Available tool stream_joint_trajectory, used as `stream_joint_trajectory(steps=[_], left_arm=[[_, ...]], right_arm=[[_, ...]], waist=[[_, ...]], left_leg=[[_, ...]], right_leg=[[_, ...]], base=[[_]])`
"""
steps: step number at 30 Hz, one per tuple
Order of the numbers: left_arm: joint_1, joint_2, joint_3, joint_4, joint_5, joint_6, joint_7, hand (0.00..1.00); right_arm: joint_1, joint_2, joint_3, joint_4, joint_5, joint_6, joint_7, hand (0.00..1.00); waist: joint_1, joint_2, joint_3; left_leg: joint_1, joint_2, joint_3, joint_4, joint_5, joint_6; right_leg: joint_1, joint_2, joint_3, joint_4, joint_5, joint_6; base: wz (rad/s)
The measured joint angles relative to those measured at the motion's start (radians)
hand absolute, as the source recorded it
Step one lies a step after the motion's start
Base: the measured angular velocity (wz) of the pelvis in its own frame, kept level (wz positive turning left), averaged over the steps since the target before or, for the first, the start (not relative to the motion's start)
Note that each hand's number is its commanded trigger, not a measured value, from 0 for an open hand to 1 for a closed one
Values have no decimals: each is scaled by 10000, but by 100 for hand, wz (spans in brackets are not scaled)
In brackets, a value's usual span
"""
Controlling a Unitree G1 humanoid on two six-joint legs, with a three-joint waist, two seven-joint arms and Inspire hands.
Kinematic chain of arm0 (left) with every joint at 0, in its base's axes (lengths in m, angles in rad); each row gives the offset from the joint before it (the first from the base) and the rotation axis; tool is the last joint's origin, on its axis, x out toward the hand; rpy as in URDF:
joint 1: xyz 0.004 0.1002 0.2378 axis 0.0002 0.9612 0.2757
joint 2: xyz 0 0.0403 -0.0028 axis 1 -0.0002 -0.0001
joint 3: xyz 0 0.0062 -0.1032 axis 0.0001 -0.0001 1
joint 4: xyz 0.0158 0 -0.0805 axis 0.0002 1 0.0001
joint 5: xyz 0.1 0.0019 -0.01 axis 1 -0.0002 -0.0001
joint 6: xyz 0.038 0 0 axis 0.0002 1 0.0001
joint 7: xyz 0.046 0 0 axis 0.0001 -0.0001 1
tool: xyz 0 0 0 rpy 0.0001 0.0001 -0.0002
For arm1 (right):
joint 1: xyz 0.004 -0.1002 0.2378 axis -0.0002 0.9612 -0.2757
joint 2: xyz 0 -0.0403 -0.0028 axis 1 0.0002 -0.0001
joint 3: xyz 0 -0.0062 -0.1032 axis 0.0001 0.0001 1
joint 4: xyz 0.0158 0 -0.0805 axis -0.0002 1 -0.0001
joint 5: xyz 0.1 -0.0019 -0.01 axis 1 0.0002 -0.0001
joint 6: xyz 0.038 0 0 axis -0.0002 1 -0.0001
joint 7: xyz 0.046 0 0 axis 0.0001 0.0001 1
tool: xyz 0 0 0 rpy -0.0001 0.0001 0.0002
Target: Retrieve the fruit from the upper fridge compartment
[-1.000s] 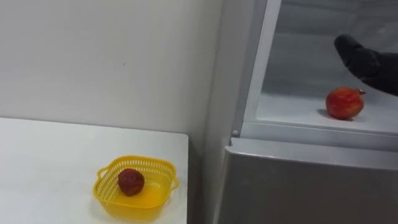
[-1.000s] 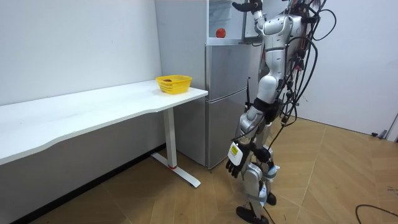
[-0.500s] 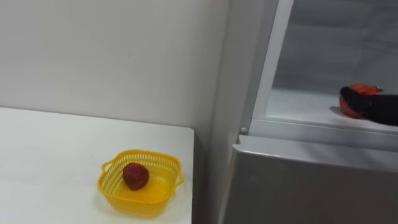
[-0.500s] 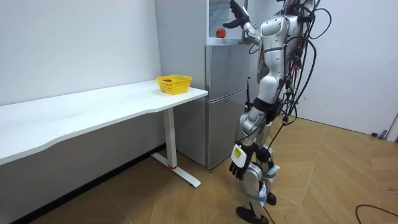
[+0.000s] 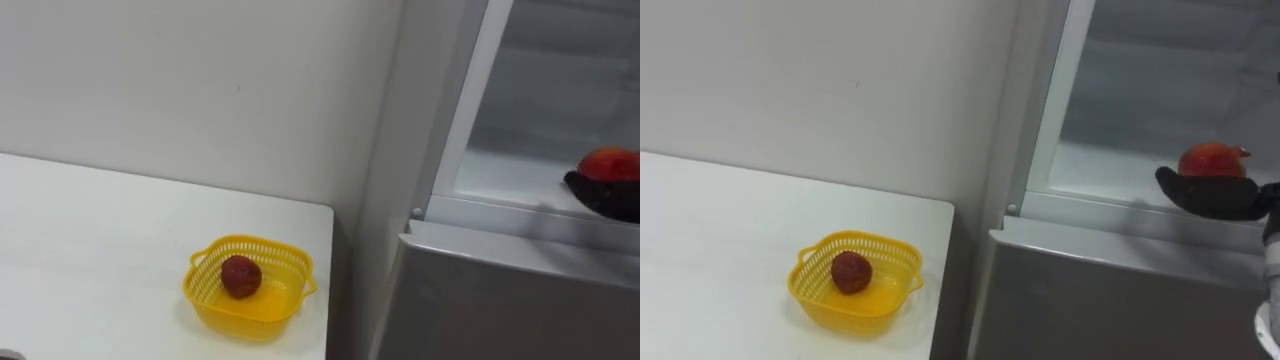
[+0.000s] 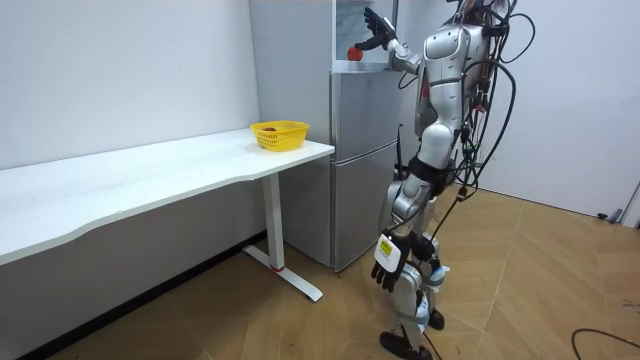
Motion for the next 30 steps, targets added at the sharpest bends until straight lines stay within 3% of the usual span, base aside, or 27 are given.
stream_joint_trajectory(steps=[6,13,21,30], left_arm=[[233,120,2,-243,1,2,-83,0],[357,171,-2,-283,-3,163,-190,0],[534,178,124,-283,2,191,-260,0],[548,164,180,-447,-4,191,-265,0]], right_arm=[[-406,-267,11,412,109,49,1,0],[-825,-562,87,1312,409,158,36,0],[-825,-669,86,2079,840,173,423,0],[-830,-764,103,2769,1340,155,900,0]], waist=[[-40,67,-44],[-47,-135,-45],[-45,-151,-65],[-37,26,-65]], left_leg=[[-85,-11,-44,98,4,2],[-144,-63,-149,97,10,10],[-319,-93,-189,134,11,11],[-462,-72,-216,232,11,11]], right_leg=[[-52,-31,-112,171,-12,11],[6,-97,-222,150,-75,24],[-128,-102,-252,131,-76,19],[-222,-93,-311,133,-76,19]], base=[[2],[4],[0],[0]])
